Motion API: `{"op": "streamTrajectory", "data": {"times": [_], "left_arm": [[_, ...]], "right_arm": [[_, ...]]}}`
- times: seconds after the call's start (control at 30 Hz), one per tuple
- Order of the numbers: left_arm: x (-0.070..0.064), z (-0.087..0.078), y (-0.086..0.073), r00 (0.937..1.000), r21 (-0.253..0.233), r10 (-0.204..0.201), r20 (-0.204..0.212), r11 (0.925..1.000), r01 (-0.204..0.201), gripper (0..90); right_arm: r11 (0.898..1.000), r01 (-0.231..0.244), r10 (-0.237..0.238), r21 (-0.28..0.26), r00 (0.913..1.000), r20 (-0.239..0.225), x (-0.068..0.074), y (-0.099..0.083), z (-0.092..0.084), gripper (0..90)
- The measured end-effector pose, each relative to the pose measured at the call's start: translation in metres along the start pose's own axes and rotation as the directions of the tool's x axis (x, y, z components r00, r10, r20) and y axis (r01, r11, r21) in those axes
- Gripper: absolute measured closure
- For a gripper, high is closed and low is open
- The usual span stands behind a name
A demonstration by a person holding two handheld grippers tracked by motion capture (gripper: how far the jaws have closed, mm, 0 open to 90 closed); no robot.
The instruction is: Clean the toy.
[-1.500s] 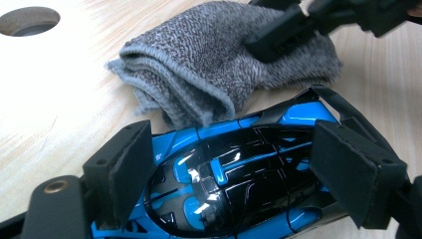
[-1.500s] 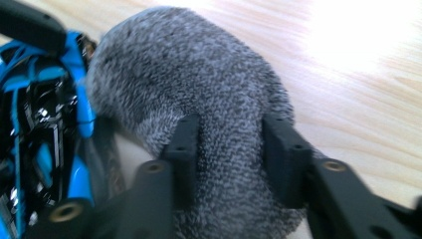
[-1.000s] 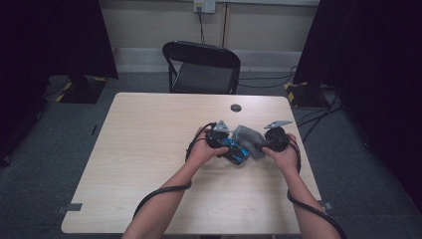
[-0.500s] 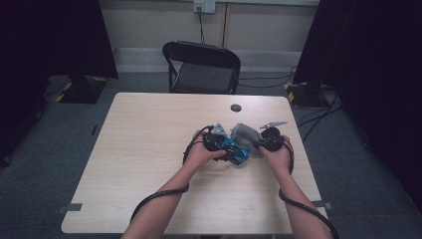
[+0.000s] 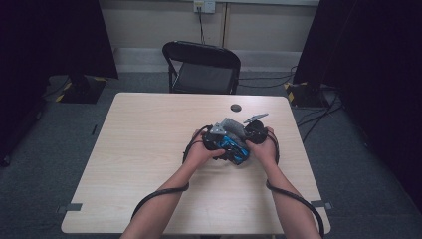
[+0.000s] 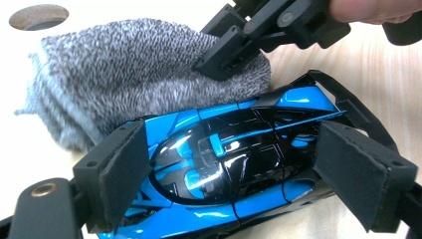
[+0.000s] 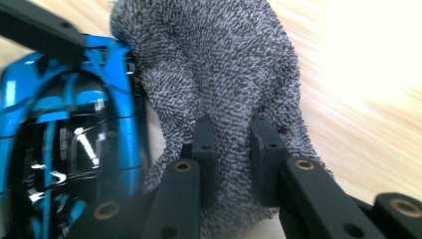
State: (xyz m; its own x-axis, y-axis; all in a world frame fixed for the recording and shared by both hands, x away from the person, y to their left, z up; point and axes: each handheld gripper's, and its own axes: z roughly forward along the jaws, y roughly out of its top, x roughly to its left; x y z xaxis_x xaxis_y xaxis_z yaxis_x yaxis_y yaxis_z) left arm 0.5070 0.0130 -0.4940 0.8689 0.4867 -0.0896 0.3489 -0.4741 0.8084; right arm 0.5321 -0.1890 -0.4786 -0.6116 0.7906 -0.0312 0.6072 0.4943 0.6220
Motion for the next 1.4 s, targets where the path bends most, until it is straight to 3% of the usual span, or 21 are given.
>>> {"op": "streamTrajectory", "data": {"times": [0.23, 0.47, 1.13, 1.4], "left_arm": [[-0.001, 0.001, 0.001, 1.0000, 0.010, 0.003, 0.001, 0.9999, -0.003, 13.5], [-0.002, 0.001, 0.001, 1.0000, 0.005, 0.002, -0.002, 1.0000, -0.002, 13.3], [-0.001, 0.001, -0.001, 1.0000, -0.006, 0.005, -0.005, 1.0000, -0.005, 13.3], [-0.002, 0.001, 0.000, 0.9999, 0.004, 0.008, -0.007, 1.0000, -0.008, 13.3]], "right_arm": [[0.998, 0.064, -0.064, 0.008, 0.9957, -0.067, -0.008, -0.010, -0.012, 76.1], [0.997, 0.076, -0.074, 0.017, 0.9920, -0.102, -0.013, -0.020, -0.022, 76.3], [0.999, 0.034, -0.033, 0.006, 0.9897, -0.139, -0.016, -0.057, -0.051, 76.3], [0.999, 0.040, -0.039, 0.008, 0.9874, -0.153, -0.017, -0.072, -0.066, 76.3]]}}
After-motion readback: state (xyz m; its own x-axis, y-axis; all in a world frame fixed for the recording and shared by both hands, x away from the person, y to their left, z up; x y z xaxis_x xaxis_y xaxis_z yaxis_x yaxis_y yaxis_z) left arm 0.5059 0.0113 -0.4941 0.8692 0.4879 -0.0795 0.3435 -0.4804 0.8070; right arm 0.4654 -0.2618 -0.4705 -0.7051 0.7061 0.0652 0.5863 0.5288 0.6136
